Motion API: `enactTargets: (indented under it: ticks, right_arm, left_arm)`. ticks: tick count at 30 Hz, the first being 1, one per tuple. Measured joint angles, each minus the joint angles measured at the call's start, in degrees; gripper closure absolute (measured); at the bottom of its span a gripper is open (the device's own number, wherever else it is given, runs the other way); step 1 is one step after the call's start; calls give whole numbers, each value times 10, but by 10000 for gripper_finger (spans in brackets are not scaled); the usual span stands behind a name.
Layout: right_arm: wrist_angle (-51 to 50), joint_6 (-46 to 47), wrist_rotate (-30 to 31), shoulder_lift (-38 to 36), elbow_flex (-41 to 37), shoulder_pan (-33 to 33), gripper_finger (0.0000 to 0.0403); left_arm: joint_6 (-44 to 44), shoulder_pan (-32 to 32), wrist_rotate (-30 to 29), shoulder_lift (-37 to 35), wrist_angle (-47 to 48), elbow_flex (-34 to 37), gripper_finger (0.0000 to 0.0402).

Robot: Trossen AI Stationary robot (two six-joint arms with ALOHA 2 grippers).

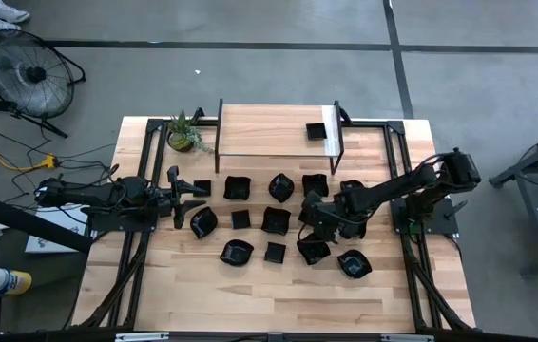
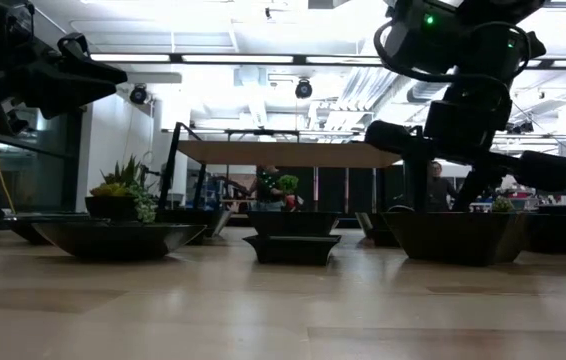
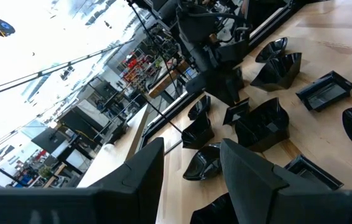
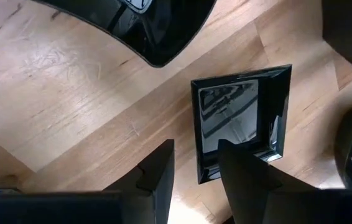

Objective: Pick & Place Mini shaped plates
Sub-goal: Stack the black square plate on top of the black square plate on the shelf

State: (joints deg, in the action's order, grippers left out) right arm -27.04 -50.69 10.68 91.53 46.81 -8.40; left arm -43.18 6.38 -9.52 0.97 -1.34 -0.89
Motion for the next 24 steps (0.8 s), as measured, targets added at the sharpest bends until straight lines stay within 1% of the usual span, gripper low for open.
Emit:
enactTargets:
  ticks: [5, 19, 24]
  right_arm:
    - [17, -10, -3, 0, 0, 0, 285]
    - [16, -23, -21, 1, 0, 1, 284]
    - [23, -23, -21, 18, 0, 1, 285]
  left_arm:
    - [0, 0, 0, 0, 0, 0, 247]
    - [0, 0, 0, 0, 0, 0, 247]
    - [0, 0, 0, 0, 0, 0, 247]
